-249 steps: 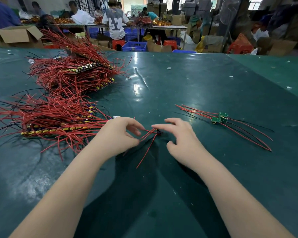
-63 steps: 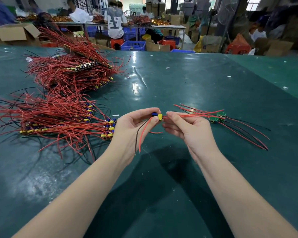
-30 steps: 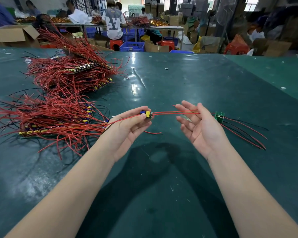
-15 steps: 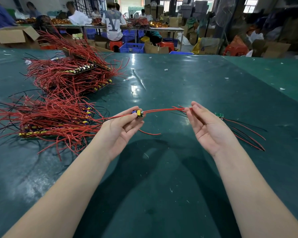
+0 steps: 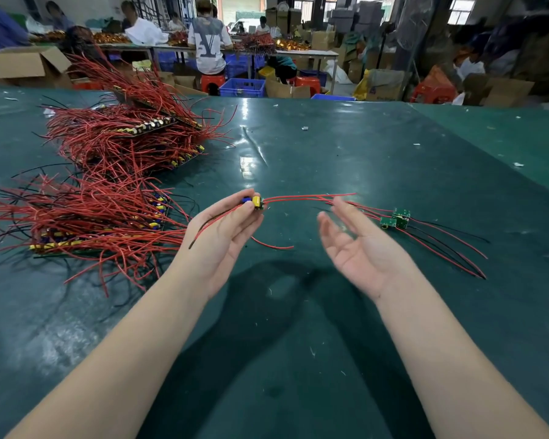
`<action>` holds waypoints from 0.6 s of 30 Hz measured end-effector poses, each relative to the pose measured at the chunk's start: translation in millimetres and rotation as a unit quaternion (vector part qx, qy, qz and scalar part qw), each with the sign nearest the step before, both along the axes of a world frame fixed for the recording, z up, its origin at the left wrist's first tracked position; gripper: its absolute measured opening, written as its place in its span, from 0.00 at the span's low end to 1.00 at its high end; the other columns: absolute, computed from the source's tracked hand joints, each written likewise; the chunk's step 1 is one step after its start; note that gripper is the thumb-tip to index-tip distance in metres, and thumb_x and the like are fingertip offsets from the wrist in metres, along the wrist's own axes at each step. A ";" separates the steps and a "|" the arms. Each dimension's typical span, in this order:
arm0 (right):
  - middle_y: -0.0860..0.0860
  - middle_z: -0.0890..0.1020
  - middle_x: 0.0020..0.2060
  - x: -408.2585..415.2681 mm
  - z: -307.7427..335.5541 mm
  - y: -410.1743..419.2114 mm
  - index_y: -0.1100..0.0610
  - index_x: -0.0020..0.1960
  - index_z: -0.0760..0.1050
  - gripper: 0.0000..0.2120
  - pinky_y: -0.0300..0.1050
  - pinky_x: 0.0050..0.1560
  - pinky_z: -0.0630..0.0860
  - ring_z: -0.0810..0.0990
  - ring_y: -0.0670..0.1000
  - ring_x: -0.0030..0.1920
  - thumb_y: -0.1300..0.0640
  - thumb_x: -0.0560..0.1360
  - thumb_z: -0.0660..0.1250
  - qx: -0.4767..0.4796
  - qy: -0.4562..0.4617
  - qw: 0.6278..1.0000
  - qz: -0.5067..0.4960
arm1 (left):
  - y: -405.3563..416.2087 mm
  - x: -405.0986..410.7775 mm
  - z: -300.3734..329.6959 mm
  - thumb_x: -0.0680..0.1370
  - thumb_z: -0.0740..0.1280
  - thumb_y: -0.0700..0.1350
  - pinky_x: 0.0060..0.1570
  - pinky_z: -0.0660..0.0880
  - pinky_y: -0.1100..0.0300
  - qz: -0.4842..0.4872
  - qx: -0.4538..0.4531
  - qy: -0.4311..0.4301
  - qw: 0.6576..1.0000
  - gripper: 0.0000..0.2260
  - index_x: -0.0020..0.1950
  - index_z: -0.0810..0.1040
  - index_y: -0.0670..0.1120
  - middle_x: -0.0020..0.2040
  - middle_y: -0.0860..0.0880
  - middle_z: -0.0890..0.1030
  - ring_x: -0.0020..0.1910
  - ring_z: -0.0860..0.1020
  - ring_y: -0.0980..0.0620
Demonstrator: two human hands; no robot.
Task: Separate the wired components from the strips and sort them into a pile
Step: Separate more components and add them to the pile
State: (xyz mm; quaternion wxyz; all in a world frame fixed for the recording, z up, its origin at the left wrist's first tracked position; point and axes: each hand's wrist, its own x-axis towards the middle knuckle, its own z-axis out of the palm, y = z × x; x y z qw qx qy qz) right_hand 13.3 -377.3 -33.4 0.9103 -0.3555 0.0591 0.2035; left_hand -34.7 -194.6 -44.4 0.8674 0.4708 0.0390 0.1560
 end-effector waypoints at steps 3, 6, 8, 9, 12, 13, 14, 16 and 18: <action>0.56 0.85 0.40 -10.9 -6.6 19.2 0.60 0.36 0.85 0.09 0.38 0.38 0.80 0.85 0.50 0.39 0.58 0.58 0.76 -0.057 -0.045 0.994 0.080 | -9.7 -1.0 -3.1 0.77 0.64 0.34 0.55 0.78 0.60 -0.011 0.026 -0.005 1.000 0.09 0.54 0.80 0.41 0.46 0.47 0.85 0.48 0.82 0.53; 0.57 0.86 0.43 -15.7 -9.6 26.1 0.59 0.38 0.86 0.07 0.38 0.41 0.80 0.86 0.50 0.44 0.57 0.62 0.75 -0.068 -0.080 0.989 0.104 | -18.0 -4.0 -6.8 0.77 0.65 0.34 0.59 0.76 0.61 -0.029 0.108 -0.013 0.994 0.10 0.56 0.80 0.41 0.52 0.46 0.84 0.52 0.80 0.53; 0.56 0.86 0.43 -16.2 -10.8 26.9 0.58 0.38 0.86 0.05 0.37 0.42 0.80 0.86 0.50 0.44 0.58 0.66 0.73 -0.063 -0.086 0.989 0.105 | -22.3 -5.0 -8.4 0.75 0.67 0.36 0.58 0.76 0.62 -0.038 0.155 -0.011 0.987 0.11 0.57 0.80 0.41 0.53 0.45 0.84 0.53 0.80 0.52; 0.56 0.86 0.42 -15.7 -12.2 26.8 0.59 0.38 0.86 0.04 0.37 0.42 0.80 0.86 0.50 0.43 0.59 0.68 0.72 -0.058 -0.084 0.990 0.098 | -23.7 -5.3 -9.1 0.74 0.68 0.37 0.56 0.76 0.63 -0.044 0.167 -0.010 0.985 0.11 0.57 0.81 0.42 0.53 0.45 0.84 0.53 0.80 0.53; 0.57 0.86 0.40 -15.9 -12.1 25.5 0.60 0.36 0.85 0.08 0.37 0.41 0.80 0.86 0.50 0.41 0.63 0.73 0.70 -0.056 -0.083 0.991 0.087 | -21.8 -7.2 -9.2 0.72 0.69 0.43 0.56 0.75 0.64 -0.069 0.199 -0.022 0.977 0.15 0.58 0.81 0.44 0.54 0.45 0.84 0.54 0.80 0.54; 0.57 0.86 0.40 -16.0 -10.9 24.8 0.60 0.36 0.85 0.09 0.37 0.41 0.80 0.86 0.50 0.41 0.64 0.73 0.70 -0.058 -0.084 0.991 0.087 | -20.4 -7.9 -8.3 0.72 0.69 0.45 0.56 0.75 0.64 -0.073 0.212 -0.025 0.974 0.15 0.58 0.81 0.45 0.54 0.46 0.84 0.54 0.81 0.54; 0.57 0.86 0.40 -16.0 -10.0 24.1 0.60 0.36 0.85 0.09 0.37 0.40 0.80 0.86 0.50 0.41 0.64 0.73 0.69 -0.060 -0.087 0.991 0.089 | -19.6 -8.4 -6.9 0.72 0.70 0.46 0.54 0.75 0.65 -0.073 0.220 -0.026 0.972 0.15 0.58 0.81 0.45 0.53 0.46 0.84 0.54 0.81 0.54; 0.57 0.86 0.40 -15.5 -8.8 23.1 0.61 0.37 0.85 0.08 0.37 0.40 0.80 0.86 0.51 0.41 0.64 0.73 0.70 -0.066 -0.092 0.990 0.089 | -19.3 -8.1 -4.8 0.70 0.71 0.48 0.52 0.75 0.65 -0.056 0.208 -0.020 0.976 0.15 0.55 0.82 0.46 0.51 0.46 0.85 0.51 0.82 0.54; 0.58 0.86 0.42 -15.1 -9.0 22.7 0.63 0.42 0.84 0.04 0.37 0.39 0.80 0.86 0.51 0.41 0.64 0.72 0.70 -0.072 -0.096 0.989 0.086 | -19.9 -6.8 -3.8 0.72 0.70 0.46 0.51 0.77 0.64 -0.031 0.189 -0.009 0.982 0.11 0.53 0.83 0.45 0.48 0.47 0.85 0.48 0.82 0.54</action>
